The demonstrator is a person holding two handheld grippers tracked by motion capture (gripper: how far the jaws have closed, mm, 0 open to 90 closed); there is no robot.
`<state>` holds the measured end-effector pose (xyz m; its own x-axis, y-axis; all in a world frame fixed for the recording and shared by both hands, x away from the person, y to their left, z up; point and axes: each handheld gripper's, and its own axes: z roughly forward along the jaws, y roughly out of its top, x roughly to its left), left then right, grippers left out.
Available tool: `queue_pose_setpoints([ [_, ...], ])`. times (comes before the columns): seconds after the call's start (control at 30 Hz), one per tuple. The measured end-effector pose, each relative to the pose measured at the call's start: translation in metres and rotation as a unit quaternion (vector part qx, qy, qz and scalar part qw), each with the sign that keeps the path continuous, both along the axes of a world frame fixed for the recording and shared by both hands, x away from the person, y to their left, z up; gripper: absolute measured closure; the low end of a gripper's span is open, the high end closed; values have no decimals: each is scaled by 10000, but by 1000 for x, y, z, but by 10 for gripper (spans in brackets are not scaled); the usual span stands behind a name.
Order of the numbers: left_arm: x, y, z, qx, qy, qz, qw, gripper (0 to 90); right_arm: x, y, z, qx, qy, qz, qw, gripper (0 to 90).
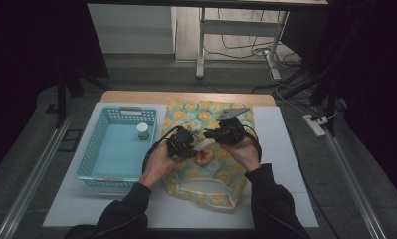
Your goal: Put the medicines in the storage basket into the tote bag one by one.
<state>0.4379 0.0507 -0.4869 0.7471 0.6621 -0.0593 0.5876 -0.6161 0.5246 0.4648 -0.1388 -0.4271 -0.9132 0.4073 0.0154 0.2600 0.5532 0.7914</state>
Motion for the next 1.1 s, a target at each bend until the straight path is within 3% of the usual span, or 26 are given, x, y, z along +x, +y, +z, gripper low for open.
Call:
queue_pose_setpoints([
  [0.17, 4, -2, -2, 68, -39, 87, 9999, 732, 1, -1, -1, -15, 16, -28, 10000, 899],
  [0.33, 4, -4, -4, 243, -172, 14, 9996, 723, 2, -1, -2, -20, 14, -47, 10000, 899],
  [0.6, 1, -1, 1, 158, -290, 73, 9994, 631, 1, -1, -2, -16, 11, -47, 10000, 899],
  [0.83, -7, 2, 8, -36, -296, -61, 9995, 511, 1, -1, -2, -24, 10, -54, 10000, 899],
  [1.1, -15, 13, 18, -536, -228, -136, 9982, 374, 2, -1, -2, -18, 9, -57, 10000, 899],
])
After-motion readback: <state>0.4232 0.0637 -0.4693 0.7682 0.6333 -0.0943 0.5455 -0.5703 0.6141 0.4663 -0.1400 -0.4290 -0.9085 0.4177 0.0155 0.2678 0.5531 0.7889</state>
